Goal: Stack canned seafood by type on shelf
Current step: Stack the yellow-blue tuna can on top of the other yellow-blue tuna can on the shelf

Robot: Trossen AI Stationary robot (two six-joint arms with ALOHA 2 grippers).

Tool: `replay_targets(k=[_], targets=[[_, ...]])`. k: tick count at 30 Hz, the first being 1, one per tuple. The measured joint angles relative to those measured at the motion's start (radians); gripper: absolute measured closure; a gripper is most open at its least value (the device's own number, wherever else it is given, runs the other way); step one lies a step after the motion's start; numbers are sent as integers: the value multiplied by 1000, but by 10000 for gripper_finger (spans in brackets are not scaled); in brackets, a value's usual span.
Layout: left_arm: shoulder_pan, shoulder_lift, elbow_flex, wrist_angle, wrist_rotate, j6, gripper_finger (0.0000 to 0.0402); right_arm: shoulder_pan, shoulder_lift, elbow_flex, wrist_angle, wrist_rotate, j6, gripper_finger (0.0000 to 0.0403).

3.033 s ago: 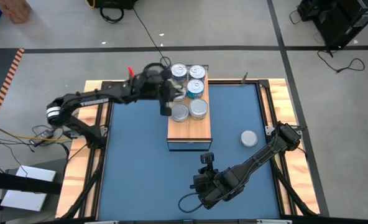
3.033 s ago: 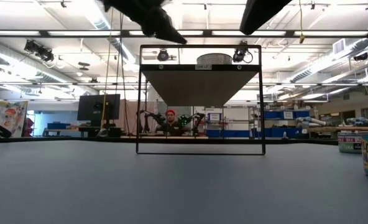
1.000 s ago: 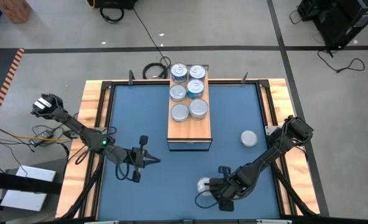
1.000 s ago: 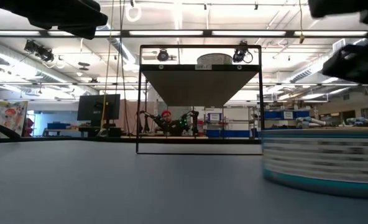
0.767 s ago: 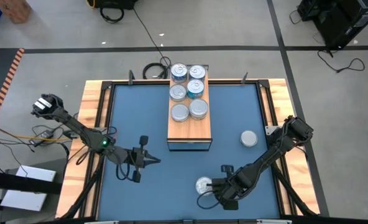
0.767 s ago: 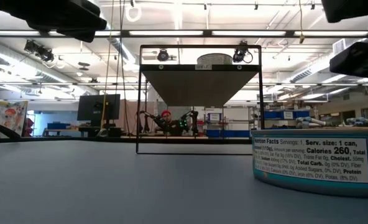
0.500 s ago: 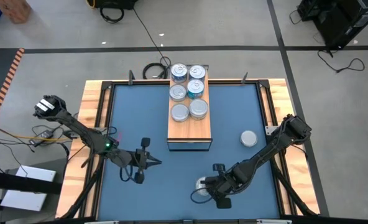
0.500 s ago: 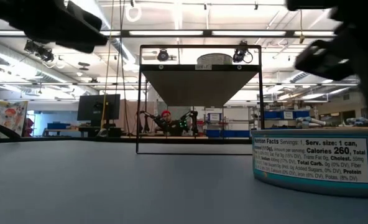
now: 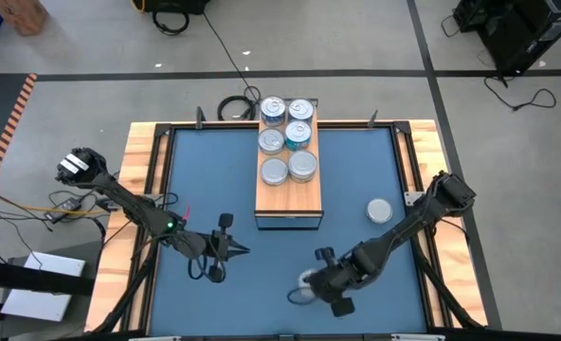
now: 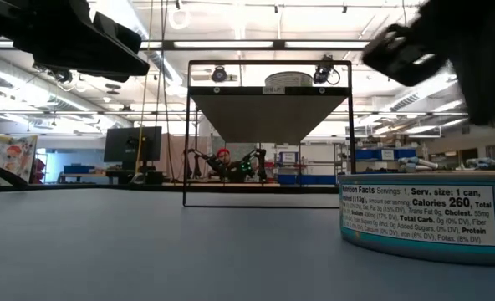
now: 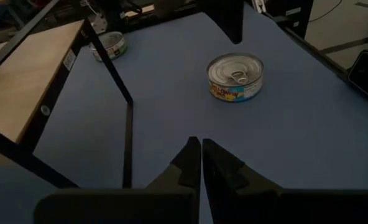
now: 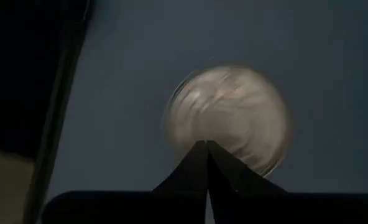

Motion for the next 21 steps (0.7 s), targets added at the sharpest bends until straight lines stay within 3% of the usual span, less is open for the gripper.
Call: replay_targets(k=[11, 16, 21], targets=[[0, 0, 0, 4, 0, 16, 383, 72, 19, 0, -22, 112, -270, 289], [0, 0, 0, 4, 0, 16, 383, 90, 55, -1, -53, 127, -360, 279], [1, 0, 0, 4, 0, 18, 383, 107, 56, -1, -61, 206, -434, 282]])
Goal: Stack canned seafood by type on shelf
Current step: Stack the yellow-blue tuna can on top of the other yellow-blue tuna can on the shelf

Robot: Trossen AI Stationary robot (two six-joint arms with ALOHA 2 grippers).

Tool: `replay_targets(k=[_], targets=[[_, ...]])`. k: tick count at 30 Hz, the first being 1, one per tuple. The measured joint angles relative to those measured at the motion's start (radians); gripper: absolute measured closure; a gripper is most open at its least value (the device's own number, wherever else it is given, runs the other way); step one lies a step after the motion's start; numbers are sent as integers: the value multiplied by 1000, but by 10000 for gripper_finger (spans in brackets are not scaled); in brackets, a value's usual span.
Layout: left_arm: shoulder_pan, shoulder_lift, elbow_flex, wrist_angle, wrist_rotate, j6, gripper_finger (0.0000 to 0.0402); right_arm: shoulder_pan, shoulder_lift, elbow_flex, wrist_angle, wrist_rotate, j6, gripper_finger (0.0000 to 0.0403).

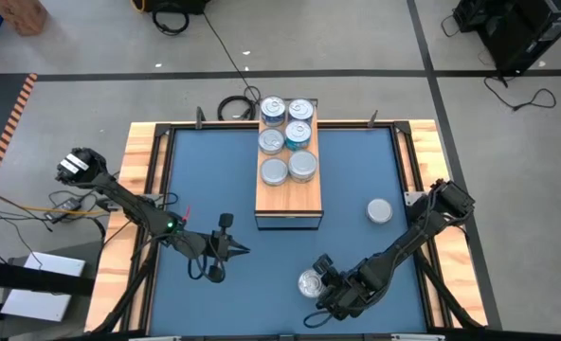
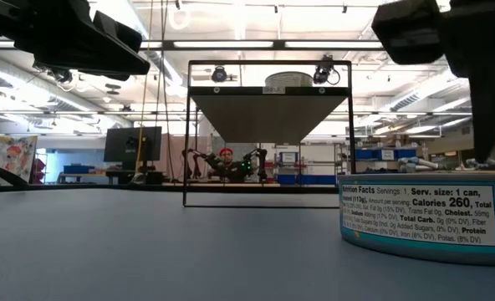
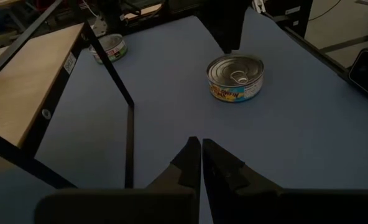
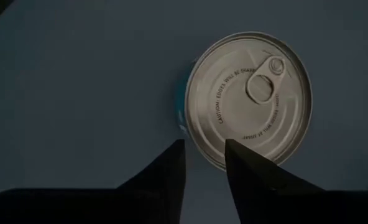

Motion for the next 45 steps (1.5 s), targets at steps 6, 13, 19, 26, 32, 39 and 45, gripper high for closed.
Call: replay_targets(k=[6, 13, 19, 26, 32, 39, 45], targets=[[0, 0, 0, -1, 0, -5, 383, 16, 29, -1, -20, 18, -104, 284], [0, 0, 0, -3, 0, -10, 383, 23, 60, 3, -5, 65, -133, 284], [0, 0, 0, -1, 0, -14, 383, 22, 60, 3, 3, 74, -62, 320], [0, 0, 0, 7, 0, -21, 383, 18, 59, 1, 19, 108, 5, 393], [0, 0, 0, 7, 0, -22, 383, 4, 65, 44, -2, 95, 81, 398], [0, 0, 0, 7, 0, -22, 383, -32, 65, 130, -4, 62, 193, 400], [0, 0, 0, 7, 0, -23, 383, -86, 64, 149, 61, -88, 348, 400]])
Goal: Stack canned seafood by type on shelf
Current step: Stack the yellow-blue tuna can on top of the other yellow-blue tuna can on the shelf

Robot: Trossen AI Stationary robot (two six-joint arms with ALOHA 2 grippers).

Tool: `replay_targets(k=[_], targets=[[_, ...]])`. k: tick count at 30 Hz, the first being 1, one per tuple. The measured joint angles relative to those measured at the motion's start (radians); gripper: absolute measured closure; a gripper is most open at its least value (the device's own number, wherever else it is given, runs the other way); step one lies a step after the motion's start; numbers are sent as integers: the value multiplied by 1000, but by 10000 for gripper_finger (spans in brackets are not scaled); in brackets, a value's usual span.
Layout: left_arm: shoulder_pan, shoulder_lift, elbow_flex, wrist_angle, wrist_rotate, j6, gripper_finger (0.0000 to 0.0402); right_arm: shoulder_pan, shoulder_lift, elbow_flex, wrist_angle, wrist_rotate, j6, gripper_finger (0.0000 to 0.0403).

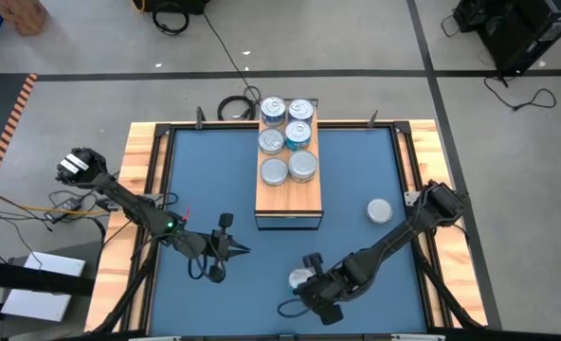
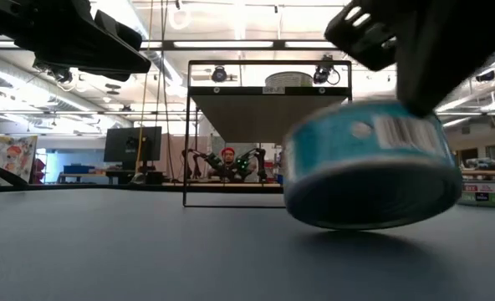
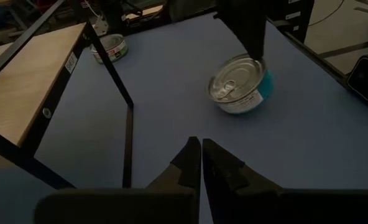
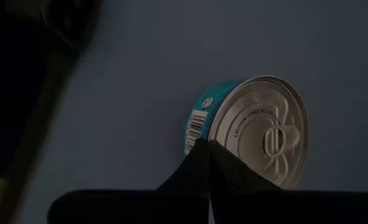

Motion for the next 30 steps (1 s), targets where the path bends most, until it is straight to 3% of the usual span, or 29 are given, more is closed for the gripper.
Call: replay_targets(k=[7, 15, 30], targets=[[0, 0, 0, 0, 0, 0, 383, -53, 0, 0, 94, -125, 139, 401], [0, 0, 0, 0, 0, 0, 383, -101, -14, 0, 112, -244, 190, 402], [0, 0, 0, 9, 73, -23, 383, -200, -43, -10, 107, -371, 255, 402]])
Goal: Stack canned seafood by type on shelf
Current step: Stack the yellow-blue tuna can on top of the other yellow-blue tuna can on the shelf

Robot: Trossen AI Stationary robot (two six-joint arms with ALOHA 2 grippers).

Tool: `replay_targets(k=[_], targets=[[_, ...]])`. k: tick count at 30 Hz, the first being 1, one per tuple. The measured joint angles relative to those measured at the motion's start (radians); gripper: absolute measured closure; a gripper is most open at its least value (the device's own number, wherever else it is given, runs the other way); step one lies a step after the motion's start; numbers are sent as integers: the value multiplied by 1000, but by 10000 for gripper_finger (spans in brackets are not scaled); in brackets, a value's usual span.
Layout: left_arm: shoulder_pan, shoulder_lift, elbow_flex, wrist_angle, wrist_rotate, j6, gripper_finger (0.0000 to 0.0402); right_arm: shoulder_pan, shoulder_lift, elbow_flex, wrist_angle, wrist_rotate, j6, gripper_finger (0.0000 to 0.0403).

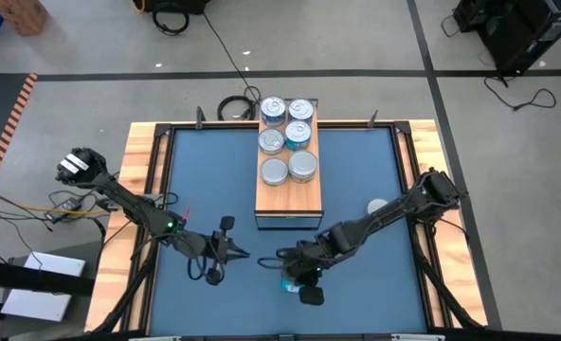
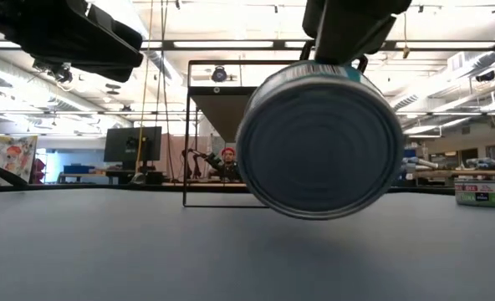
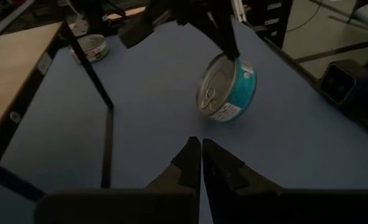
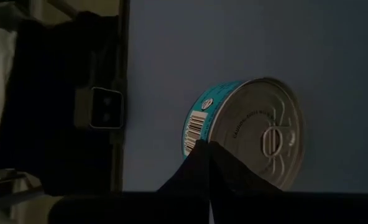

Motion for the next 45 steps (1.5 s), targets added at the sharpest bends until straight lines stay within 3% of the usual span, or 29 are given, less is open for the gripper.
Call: replay_targets(k=[8, 22, 30, 45], targets=[[-1, 18, 39, 8, 34, 1, 362, -43, -1, 0, 12, -36, -10, 402], [-1, 273, 193, 40, -60, 6, 191, -55, -1, 0, 15, -51, -26, 402], [-1, 362, 251, 61, -82, 6, 120, -65, -1, 0, 24, -44, -33, 402], [1, 431, 292, 64, -100, 55, 99, -115, -1, 0, 68, -23, -31, 402]])
